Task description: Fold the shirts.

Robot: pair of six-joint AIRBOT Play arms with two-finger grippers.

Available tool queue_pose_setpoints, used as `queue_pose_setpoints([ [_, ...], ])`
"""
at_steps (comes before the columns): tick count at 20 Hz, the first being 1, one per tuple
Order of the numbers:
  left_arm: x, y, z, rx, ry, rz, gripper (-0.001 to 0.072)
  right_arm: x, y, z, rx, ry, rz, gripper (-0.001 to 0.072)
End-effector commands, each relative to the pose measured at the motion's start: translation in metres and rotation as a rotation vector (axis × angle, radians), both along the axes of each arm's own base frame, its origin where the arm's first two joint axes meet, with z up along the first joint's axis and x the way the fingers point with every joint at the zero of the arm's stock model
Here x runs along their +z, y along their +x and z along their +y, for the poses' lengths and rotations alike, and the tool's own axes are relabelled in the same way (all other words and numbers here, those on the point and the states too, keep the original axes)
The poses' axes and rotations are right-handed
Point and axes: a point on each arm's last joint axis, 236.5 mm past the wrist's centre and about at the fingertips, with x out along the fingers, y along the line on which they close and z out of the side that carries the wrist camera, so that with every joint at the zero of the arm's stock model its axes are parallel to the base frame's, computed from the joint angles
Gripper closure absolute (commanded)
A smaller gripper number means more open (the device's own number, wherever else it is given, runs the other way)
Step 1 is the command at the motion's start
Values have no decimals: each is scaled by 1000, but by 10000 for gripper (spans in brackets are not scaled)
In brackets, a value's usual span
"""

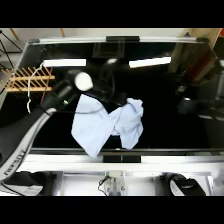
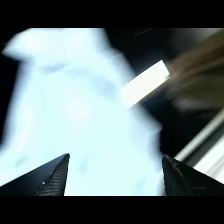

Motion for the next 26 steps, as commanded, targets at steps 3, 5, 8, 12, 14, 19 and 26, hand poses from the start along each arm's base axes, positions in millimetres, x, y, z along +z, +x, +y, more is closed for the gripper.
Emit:
queue_pose_setpoints([
  [3,-1,-13,174,150,283,236,-5,-80,72,31,46,106,68,58],
  [5,-11,-40,201,211,292,291,-5,-113,98,46,58,167,110,58],
  [8,-60,-101,214,314,282,418,-7,-158,116,77,136,269,219,58],
  [12,-119,-177,171,416,43,632,-7,-185,125,111,217,393,307,58],
  [14,-144,-199,159,448,10,701,-7,-193,124,117,230,402,323,58],
  [19,-175,-204,133,494,-10,694,-6,-202,108,134,347,374,368,35],
  [26,-189,-191,123,528,-22,652,592,-218,103,152,381,359,392,35],
])
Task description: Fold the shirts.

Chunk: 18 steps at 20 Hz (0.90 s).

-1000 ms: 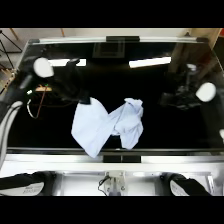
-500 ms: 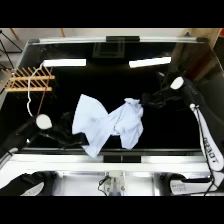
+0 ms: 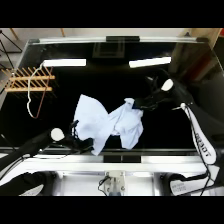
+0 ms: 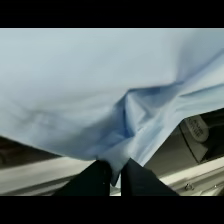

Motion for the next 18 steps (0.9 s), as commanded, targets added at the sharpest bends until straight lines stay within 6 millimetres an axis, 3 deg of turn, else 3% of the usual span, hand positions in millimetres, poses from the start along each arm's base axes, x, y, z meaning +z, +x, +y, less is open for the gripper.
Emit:
queue_pose_setpoints([
  [1,-2,5,-5,5,-8,-25,675,-12,1,12,21,-9,-6,37],
  [2,1,7,-6,-12,-15,-44,673,-15,4,14,21,-15,-19,137],
  [3,6,11,-7,-33,-24,-78,674,-16,8,12,20,-28,-36,432],
  [4,14,17,-8,-56,-25,-123,675,-13,10,12,10,-30,-47,642],
  [7,63,55,8,-215,61,-373,676,23,24,4,24,-53,-145,653],
  [9,122,93,48,-294,229,-568,677,76,38,-7,49,-101,-290,653],
  [11,217,134,103,-256,419,-781,677,156,50,-19,52,-146,-489,653],
  [13,346,155,152,-89,524,-1050,677,263,47,-30,29,-169,-745,653],
  [14,414,151,166,10,512,-1196,677,317,37,-33,9,-158,-870,653],
  [16,537,114,185,170,444,-1474,676,427,-6,-41,-40,-118,-1129,653],
  [18,606,68,190,240,353,-1641,676,511,-69,-50,-79,-68,-1343,653],
])
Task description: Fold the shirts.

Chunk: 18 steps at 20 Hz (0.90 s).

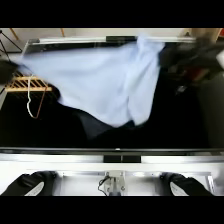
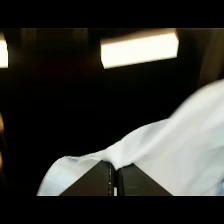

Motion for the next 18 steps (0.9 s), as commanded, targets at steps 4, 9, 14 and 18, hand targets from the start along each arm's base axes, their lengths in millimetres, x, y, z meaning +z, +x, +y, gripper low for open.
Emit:
queue_pose_setpoints([
  [4,160,-122,39,1,-155,-420,676,197,-191,-35,-33,184,-532,653],
  [9,145,-103,42,33,-99,-368,676,200,-218,-56,-105,188,-547,653],
  [14,15,-21,45,124,87,23,676,83,-140,-77,-217,-54,-112,652],
  [18,-144,43,26,103,223,357,676,-40,-49,-70,-218,-175,167,653],
])
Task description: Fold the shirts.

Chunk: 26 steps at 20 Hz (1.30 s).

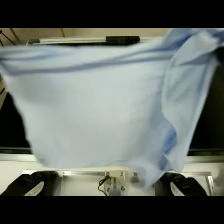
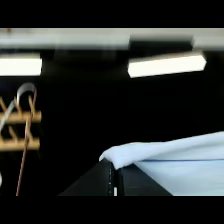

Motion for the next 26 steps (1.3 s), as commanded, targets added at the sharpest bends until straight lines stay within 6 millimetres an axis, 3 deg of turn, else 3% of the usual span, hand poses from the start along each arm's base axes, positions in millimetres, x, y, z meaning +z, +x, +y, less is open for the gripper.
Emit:
queue_pose_setpoints([
  [1,-131,49,-10,-1,104,237,676,-108,75,-1,-38,-76,206,652],
  [3,-179,85,-13,23,97,278,675,-157,136,10,-76,-11,196,652],
  [6,-236,130,14,162,39,383,675,-208,211,24,-146,136,154,652],
  [8,-270,144,28,240,-32,463,675,-235,236,32,-190,252,159,652],
  [10,-303,151,21,249,-114,537,674,-275,242,42,-218,328,248,652],
  [13,-351,149,-7,217,-173,657,674,-340,232,62,-229,361,438,652],
  [15,-370,146,-23,205,-206,712,636,-359,225,71,-230,388,505,621],
  [16,-373,144,-26,204,-224,729,444,-355,225,72,-230,399,502,380],
  [17,-371,140,-23,210,-220,750,177,-345,225,66,-224,389,490,120],
  [18,-365,135,-12,204,-195,785,67,-328,223,54,-210,344,480,102],
  [19,-358,126,1,168,-151,831,67,-315,215,35,-196,263,488,102],
  [20,-350,111,17,129,-108,899,68,-312,199,4,-192,123,530,102],
  [22,-349,57,45,56,-54,1113,68,-328,144,-67,-253,-52,748,103],
  [23,-355,36,53,71,-81,1193,68,-340,111,-91,-282,-33,893,104],
  [24,-365,18,52,74,-131,1249,68,-349,83,-100,-284,29,1009,104],
  [26,-394,-7,29,53,-274,1271,68,-361,45,-101,-271,215,1167,104],
])
